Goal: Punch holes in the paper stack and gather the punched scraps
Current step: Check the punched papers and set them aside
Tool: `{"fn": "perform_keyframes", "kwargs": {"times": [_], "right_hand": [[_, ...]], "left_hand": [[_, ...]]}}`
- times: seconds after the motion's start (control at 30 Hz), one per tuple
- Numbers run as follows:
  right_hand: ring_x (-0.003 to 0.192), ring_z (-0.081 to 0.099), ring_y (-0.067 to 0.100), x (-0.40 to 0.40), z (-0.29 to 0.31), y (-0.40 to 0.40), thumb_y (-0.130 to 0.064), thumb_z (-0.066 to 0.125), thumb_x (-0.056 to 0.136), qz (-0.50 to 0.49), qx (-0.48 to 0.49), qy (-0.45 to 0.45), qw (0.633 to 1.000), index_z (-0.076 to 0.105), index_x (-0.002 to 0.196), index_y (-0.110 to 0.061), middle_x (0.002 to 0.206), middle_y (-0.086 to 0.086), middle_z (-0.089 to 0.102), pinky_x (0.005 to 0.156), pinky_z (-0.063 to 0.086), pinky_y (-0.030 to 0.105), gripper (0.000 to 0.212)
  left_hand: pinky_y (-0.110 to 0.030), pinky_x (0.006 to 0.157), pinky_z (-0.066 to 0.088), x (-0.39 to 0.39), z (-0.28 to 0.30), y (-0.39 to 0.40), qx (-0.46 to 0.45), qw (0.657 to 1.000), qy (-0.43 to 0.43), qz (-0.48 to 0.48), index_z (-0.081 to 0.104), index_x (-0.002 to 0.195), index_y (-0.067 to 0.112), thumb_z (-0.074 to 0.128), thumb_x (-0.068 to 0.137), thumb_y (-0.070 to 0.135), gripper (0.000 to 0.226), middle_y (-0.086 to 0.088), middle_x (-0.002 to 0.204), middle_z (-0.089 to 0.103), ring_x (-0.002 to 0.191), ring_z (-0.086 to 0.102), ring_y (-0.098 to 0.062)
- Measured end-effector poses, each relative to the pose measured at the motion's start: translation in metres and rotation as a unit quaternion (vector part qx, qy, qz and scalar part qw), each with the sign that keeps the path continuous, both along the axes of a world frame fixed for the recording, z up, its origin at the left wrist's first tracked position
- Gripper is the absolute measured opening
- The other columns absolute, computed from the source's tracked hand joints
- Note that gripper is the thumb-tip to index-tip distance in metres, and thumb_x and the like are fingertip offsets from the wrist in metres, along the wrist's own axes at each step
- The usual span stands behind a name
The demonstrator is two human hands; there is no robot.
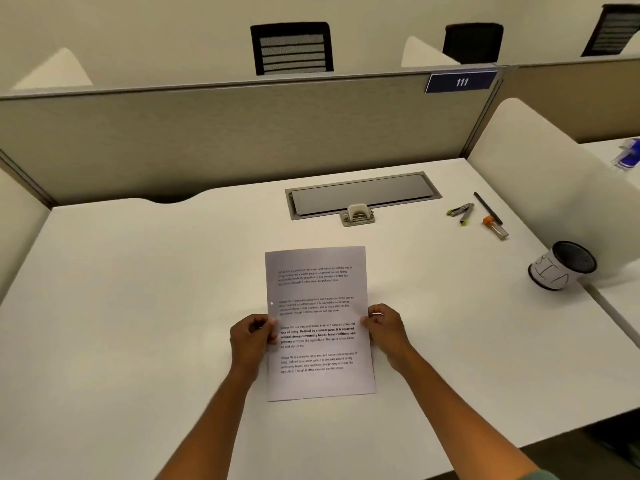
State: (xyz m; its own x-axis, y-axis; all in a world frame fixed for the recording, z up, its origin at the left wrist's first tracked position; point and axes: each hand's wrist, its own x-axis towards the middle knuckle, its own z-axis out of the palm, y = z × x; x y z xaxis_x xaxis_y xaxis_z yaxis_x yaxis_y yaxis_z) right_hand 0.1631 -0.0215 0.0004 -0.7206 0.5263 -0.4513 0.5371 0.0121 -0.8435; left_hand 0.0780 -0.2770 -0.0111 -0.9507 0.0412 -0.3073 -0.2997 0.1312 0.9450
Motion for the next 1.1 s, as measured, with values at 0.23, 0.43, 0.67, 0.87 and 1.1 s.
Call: {"fn": "perform_keyframes", "kwargs": {"times": [0.23,0.43,0.67,0.87,1.1], "right_hand": [[0.09,0.067,0.027,-0.01,0.025,0.002,-0.017,0.064,0.09,-0.004,0.029,0.073,0.997,0.06,0.093,-0.017,0.095,0.006,0.069,0.082,0.058,0.047,0.005],[0.084,0.068,0.011,-0.012,0.043,0.003,-0.016,0.065,0.091,-0.009,0.042,0.149,0.988,0.06,0.089,-0.024,0.09,-0.008,0.071,0.068,0.056,0.02,0.01],[0.079,0.068,0.004,-0.005,0.055,-0.001,-0.008,0.066,0.09,-0.032,0.01,0.227,0.973,0.061,0.087,-0.022,0.083,-0.011,0.073,0.069,0.054,0.015,0.015],[0.079,0.068,0.006,0.008,0.054,-0.003,-0.007,0.065,0.09,-0.034,-0.005,0.258,0.966,0.061,0.089,-0.019,0.082,-0.009,0.071,0.071,0.053,0.015,0.013],[0.085,0.069,0.007,0.022,0.046,-0.009,-0.004,0.063,0.091,-0.025,-0.009,0.246,0.969,0.061,0.094,-0.017,0.089,-0.008,0.072,0.072,0.053,0.014,0.013]], "left_hand": [[-0.032,0.064,0.06,-0.001,0.024,-0.001,0.045,0.997,0.046,0.032,0.073,0.089,0.007,0.072,0.088,0.007,0.002,-0.01,0.075,0.073,0.06,0.064,-0.016],[-0.026,0.062,0.06,0.008,0.045,-0.001,0.065,0.994,0.074,0.046,0.074,0.086,0.012,0.072,0.088,0.008,0.005,-0.004,0.072,0.074,0.058,0.064,-0.014],[-0.028,0.065,0.06,0.025,0.062,0.0,0.097,0.989,0.094,0.057,0.075,0.088,0.011,0.071,0.087,0.004,0.008,-0.01,0.072,0.073,0.06,0.064,-0.022],[-0.032,0.067,0.059,0.046,0.064,0.0,0.084,0.987,0.114,0.071,0.075,0.085,0.019,0.07,0.088,0.003,0.016,-0.007,0.072,0.073,0.061,0.065,-0.019],[-0.021,0.067,0.057,0.061,0.062,-0.003,0.038,0.988,0.138,0.057,0.073,0.088,0.027,0.072,0.088,0.008,0.019,-0.008,0.075,0.073,0.065,0.067,-0.022]]}}
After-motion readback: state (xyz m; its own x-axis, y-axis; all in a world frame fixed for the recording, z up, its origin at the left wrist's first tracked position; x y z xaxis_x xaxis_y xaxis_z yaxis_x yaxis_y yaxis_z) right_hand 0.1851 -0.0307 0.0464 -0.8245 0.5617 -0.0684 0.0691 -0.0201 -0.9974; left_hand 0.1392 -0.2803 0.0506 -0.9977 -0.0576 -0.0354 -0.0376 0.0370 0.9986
